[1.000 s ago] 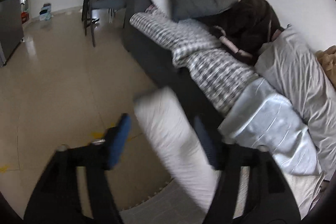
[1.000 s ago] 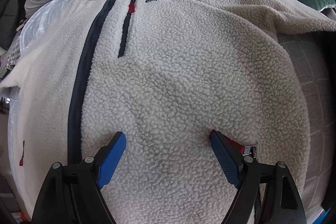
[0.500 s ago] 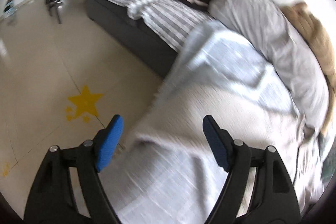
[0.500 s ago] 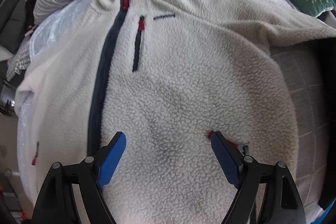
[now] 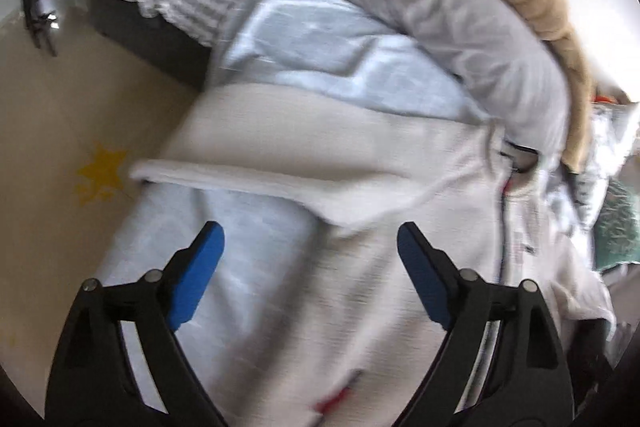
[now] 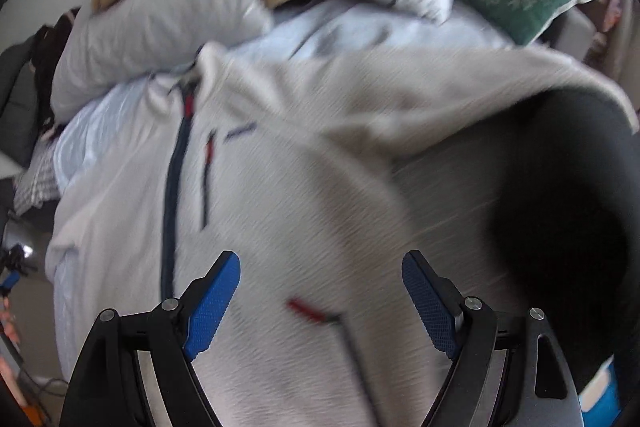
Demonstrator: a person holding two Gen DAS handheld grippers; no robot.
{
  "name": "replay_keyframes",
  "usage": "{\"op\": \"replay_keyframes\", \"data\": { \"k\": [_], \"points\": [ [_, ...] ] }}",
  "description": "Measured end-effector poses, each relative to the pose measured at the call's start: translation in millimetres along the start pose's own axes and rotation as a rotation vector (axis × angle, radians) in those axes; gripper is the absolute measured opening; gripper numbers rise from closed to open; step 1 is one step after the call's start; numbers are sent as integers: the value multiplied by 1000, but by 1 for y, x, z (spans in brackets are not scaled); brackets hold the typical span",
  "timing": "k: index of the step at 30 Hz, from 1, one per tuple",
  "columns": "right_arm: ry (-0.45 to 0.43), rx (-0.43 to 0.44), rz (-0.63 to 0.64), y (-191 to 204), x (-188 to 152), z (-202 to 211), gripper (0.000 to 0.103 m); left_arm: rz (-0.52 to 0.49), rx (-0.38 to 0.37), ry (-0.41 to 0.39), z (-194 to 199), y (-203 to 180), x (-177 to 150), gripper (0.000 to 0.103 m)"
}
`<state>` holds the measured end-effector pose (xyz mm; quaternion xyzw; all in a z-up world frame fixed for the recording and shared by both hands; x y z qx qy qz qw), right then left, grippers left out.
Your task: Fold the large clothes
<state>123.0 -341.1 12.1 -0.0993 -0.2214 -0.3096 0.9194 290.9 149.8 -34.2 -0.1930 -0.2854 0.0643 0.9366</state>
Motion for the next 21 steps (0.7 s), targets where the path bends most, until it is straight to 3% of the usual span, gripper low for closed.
{"op": "replay_keyframes", "data": {
  "k": [6, 12, 17, 21],
  "points": [
    [-32, -60, -138, -93, 52, 17, 85, -96, -68, 25, -33, -49, -42, 93],
    [14, -100, -407, -214, 96, -6, 85, -200, -79, 129, -73, -71, -77, 93],
    [69, -141, -627, -287, 103, -45, 85, -161, -71, 155, -87, -71, -81, 93],
    [78, -80, -751, -315, 113, -72, 85, -162, -83, 142, -92, -77, -80, 93]
  ]
}}
Point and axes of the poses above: each gripper's, at about its wrist camera, not at the fingertips, and z roughly against the way its jaws point, y to its left, x to its top, the point moved 7 cm from there along -z, roughly the way its jaws point, and after that the axes turned 10 degrees about -x, right-handed, at the moved point
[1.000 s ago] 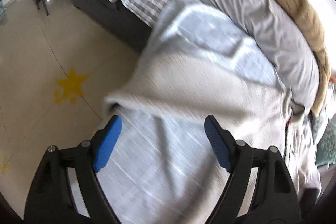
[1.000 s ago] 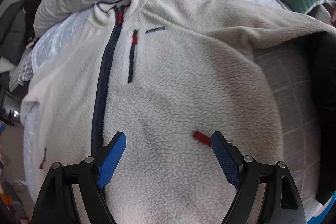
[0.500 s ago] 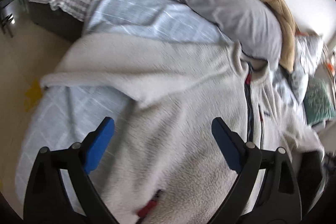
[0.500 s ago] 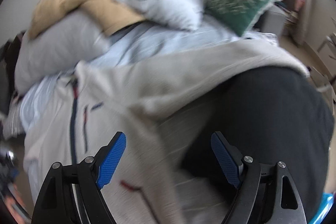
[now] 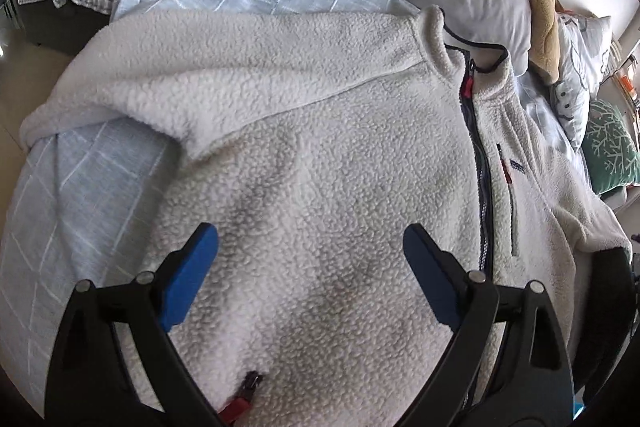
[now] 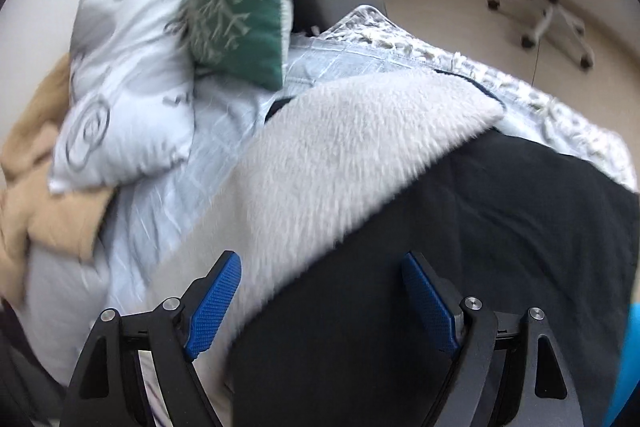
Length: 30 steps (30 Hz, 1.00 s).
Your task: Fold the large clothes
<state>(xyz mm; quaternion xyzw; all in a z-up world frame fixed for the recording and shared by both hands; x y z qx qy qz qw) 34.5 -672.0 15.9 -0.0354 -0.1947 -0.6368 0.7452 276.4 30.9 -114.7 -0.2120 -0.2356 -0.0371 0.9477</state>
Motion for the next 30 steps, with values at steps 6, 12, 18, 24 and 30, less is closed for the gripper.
{"op": "replay_keyframes", "data": {
  "k": [6, 12, 18, 24, 30],
  "points": [
    [-87, 55, -92, -5, 22, -10, 22, -7, 0, -27, 1, -1, 5, 93],
    [-184, 146, 9, 24, 28, 30, 12, 34, -24, -52, 7, 4, 12, 93],
    [-329, 212, 240, 99, 4, 113, 12, 52, -44, -80, 18, 3, 17, 93],
    [-441, 255, 551, 203, -75, 179, 12, 59, -65, -86, 23, 3, 20, 93],
    [-445, 307, 823, 294, -195, 189, 12, 51, -65, -109, 32, 3, 23, 93]
  ]
}}
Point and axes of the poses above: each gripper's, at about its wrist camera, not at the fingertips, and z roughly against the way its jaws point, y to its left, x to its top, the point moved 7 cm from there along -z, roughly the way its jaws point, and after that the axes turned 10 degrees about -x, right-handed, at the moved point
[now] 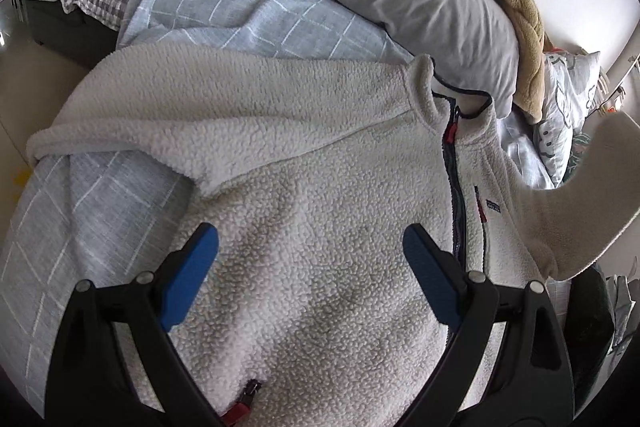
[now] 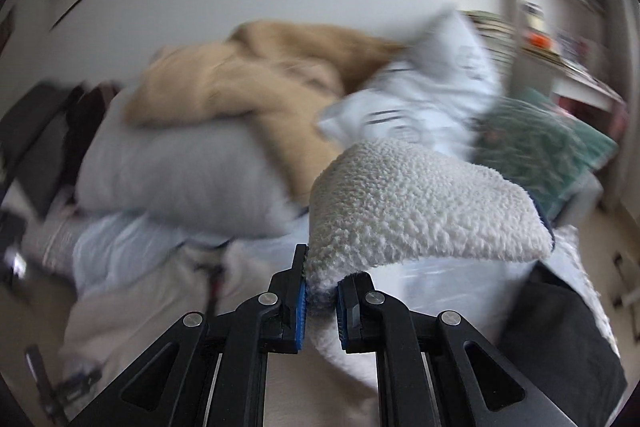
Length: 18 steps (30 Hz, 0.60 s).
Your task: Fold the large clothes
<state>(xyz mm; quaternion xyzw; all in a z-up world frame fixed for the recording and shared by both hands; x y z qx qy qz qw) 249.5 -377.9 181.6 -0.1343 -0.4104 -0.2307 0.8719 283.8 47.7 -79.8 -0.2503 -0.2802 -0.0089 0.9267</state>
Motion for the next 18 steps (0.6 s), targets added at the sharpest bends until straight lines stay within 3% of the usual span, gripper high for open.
{"op": "replay_keyframes", "data": {
  "k": [6, 12, 16, 18],
  "points": [
    [116, 162, 124, 145, -62, -34, 12, 15, -3, -12, 5, 5, 3, 93],
    [308, 204, 267, 238, -160, -104, 15, 37, 0, -6, 4, 14, 6, 93],
    [470, 211, 351, 258, -237, -146, 42, 39, -3, 4, 2, 14, 6, 93],
    [464, 208, 406, 257, -255, -147, 47, 30, -6, 9, 1, 12, 5, 93]
  ]
}}
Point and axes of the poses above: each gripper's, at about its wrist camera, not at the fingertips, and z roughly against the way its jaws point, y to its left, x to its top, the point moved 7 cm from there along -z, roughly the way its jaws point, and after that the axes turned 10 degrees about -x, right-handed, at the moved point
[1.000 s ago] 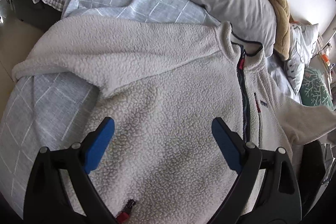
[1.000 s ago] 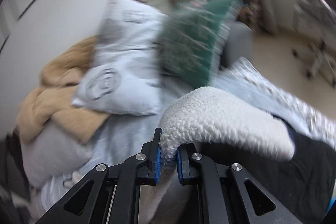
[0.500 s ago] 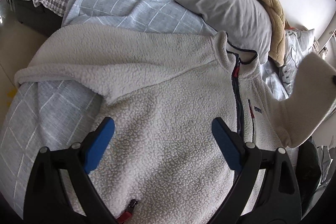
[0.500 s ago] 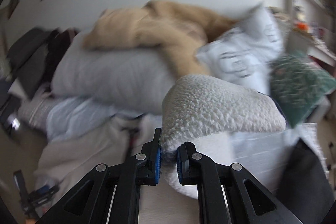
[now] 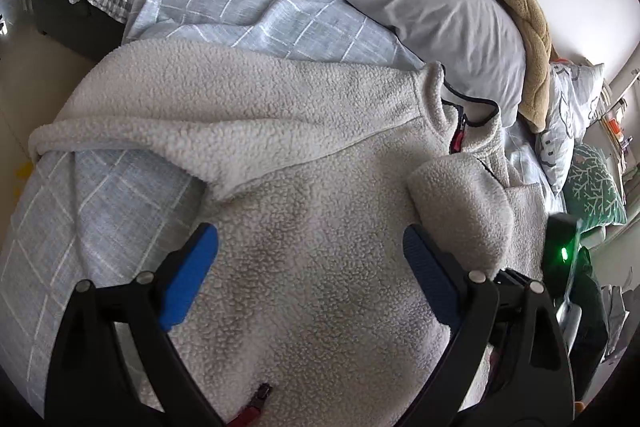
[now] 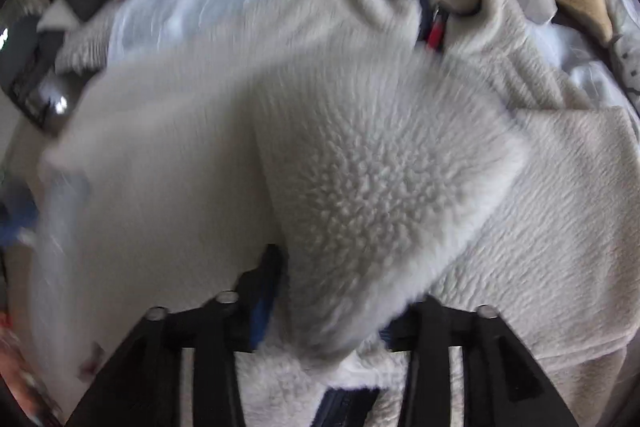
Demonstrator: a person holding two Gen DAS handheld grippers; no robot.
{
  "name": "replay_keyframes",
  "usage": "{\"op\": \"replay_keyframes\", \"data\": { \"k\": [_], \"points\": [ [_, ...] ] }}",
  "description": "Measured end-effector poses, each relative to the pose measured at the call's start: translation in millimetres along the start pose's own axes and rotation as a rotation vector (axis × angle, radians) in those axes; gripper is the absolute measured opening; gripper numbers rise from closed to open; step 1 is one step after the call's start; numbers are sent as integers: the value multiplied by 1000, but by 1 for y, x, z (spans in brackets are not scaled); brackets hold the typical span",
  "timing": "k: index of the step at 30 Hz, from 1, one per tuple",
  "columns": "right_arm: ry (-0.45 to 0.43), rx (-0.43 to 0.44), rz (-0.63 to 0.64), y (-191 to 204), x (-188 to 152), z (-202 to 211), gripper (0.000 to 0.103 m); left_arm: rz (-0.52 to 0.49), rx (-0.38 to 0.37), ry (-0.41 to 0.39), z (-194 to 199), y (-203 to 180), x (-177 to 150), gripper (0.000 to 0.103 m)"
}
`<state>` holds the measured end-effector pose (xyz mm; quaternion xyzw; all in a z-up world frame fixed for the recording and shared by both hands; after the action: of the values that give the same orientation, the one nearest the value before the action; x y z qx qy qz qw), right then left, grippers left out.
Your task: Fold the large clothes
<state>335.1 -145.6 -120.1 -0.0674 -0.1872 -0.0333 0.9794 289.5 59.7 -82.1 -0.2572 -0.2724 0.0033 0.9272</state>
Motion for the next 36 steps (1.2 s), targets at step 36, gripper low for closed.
{"op": "replay_keyframes", "data": {
  "k": [36],
  "points": [
    [-22, -14, -402, -217, -94, 36, 70, -83, -174, 191, -33, -9, -39, 89]
  ]
}}
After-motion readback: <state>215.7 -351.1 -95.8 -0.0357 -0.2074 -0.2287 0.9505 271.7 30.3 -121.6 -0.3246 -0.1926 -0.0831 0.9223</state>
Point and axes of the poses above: each gripper's, at about its wrist camera, not at the fingertips, and z roughly against the way its jaws point, y to its left, x to its top, the point moved 7 cm from there along -z, roughly the way its jaws point, and after that the axes turned 10 degrees about -x, right-handed, at the moved point
